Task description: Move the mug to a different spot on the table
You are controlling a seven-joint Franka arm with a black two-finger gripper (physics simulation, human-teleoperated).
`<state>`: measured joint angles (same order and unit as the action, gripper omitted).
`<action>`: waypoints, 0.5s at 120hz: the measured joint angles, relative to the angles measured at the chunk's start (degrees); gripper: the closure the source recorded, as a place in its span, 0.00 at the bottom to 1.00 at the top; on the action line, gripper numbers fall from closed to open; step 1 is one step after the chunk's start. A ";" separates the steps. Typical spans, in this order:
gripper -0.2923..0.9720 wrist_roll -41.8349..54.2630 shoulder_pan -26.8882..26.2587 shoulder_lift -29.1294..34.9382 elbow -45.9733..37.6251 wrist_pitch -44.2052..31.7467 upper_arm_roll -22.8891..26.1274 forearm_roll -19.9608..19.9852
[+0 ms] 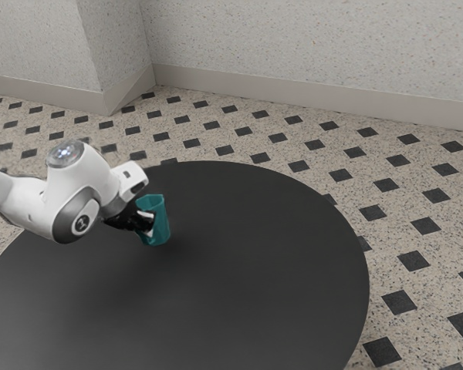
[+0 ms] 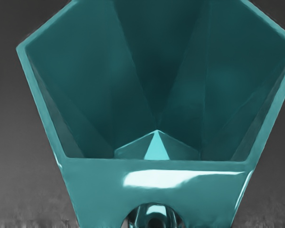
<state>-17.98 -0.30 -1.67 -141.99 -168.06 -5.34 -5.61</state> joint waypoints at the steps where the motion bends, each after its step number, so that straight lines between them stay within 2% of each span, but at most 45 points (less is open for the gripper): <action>1: 0.81 -0.01 0.26 0.39 -0.45 0.00 0.28 0.00; 14: 0.81 -0.09 3.07 4.05 -5.15 -0.06 3.35 0.05; 48: 0.82 -0.72 5.20 12.53 -14.24 -0.13 9.67 0.06; 60: 0.81 -1.17 6.12 13.54 -15.65 -0.09 11.74 0.04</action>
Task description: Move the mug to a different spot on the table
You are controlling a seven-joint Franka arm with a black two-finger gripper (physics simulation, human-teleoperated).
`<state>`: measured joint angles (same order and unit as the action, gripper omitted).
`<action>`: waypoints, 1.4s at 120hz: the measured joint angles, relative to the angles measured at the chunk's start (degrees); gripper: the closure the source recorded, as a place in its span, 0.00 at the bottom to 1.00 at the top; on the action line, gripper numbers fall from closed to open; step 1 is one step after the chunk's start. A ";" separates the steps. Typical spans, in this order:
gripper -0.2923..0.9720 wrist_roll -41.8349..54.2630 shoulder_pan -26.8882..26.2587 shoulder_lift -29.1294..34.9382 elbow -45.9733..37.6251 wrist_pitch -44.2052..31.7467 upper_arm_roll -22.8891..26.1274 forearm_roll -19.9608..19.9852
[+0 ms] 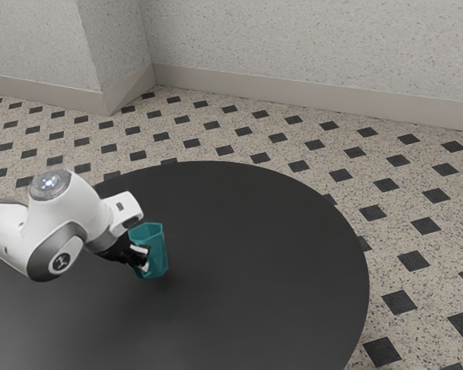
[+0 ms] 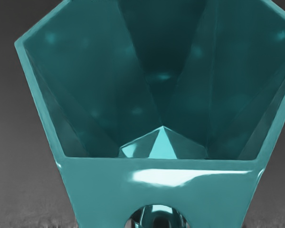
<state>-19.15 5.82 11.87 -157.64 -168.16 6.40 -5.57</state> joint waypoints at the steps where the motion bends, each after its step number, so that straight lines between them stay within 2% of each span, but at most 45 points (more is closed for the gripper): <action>1: 0.81 -0.03 0.02 0.03 -0.05 0.00 0.10 0.00; 49: 0.81 -1.65 0.23 0.07 0.14 0.00 3.86 0.15; 93: 0.81 -2.61 0.25 -2.74 2.54 -0.12 4.02 -0.73; 168: 0.81 -2.86 2.33 -7.02 3.16 -5.60 3.90 -4.40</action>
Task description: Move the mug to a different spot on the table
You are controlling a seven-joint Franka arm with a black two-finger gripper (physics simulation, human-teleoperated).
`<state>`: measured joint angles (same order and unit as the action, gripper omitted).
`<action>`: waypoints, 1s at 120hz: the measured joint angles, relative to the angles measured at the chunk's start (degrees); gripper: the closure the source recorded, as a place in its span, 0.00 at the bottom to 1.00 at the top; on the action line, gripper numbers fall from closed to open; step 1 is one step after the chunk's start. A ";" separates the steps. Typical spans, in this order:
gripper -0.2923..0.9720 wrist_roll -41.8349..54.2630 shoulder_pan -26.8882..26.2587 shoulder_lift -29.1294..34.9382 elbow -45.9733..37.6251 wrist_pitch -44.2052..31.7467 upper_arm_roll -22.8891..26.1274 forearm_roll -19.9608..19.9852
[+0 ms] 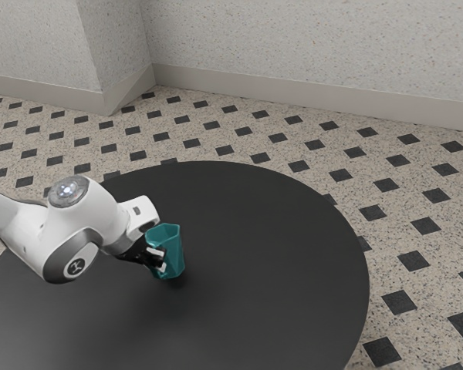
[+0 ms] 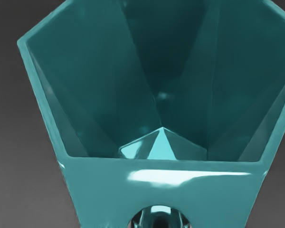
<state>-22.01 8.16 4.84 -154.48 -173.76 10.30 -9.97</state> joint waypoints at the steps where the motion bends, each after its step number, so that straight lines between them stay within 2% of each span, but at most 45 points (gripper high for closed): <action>1: 0.81 0.00 0.02 -0.03 0.01 -0.03 0.00 -0.01; 43: 0.81 0.17 0.08 -1.01 0.23 -0.61 0.02 -0.14; 61: 0.55 0.02 -0.09 -1.49 0.99 -0.11 -0.17 -0.65; 75: 0.41 -0.11 -0.11 -1.71 1.08 0.19 -0.19 -0.79; 94: 0.32 -0.31 -0.11 -1.70 1.01 1.22 -0.20 -0.74; 120: 0.26 -0.89 -0.13 -1.64 0.17 2.26 -0.11 -0.40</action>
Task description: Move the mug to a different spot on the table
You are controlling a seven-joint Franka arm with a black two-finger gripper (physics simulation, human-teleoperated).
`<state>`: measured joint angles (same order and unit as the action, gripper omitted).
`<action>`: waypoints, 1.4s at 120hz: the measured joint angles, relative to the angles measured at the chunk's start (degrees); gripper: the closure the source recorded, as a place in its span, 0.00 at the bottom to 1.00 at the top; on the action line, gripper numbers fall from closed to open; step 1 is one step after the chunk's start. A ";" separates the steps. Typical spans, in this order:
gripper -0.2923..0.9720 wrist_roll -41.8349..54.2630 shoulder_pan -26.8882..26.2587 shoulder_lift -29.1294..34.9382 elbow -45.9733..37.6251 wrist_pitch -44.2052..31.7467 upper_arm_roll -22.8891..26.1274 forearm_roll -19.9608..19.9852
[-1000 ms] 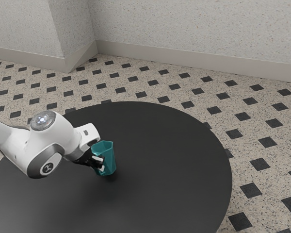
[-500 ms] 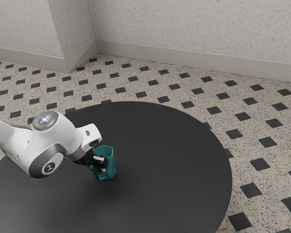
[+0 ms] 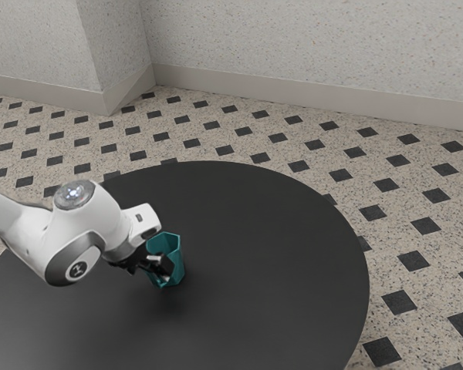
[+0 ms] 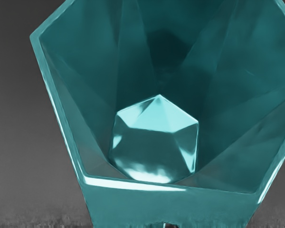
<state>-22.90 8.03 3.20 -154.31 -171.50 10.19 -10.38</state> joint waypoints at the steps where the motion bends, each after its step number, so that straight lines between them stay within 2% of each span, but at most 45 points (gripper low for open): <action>1: 0.26 -0.05 0.00 0.00 -0.03 0.05 0.00 0.01; 83: 0.23 -8.09 -0.17 1.93 -3.79 2.43 0.71 0.80; 110: 0.23 -11.41 -0.22 7.01 -5.39 4.17 5.54 1.01; 123: 0.23 -12.62 -0.24 8.22 -4.54 5.68 6.38 1.04; 139: 0.23 -13.80 -0.02 9.51 -0.96 10.67 6.53 1.05; 168: 0.23 -14.88 0.25 9.92 11.78 28.65 6.19 1.64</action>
<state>-37.79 8.28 13.12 -142.53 -142.85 16.38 -8.73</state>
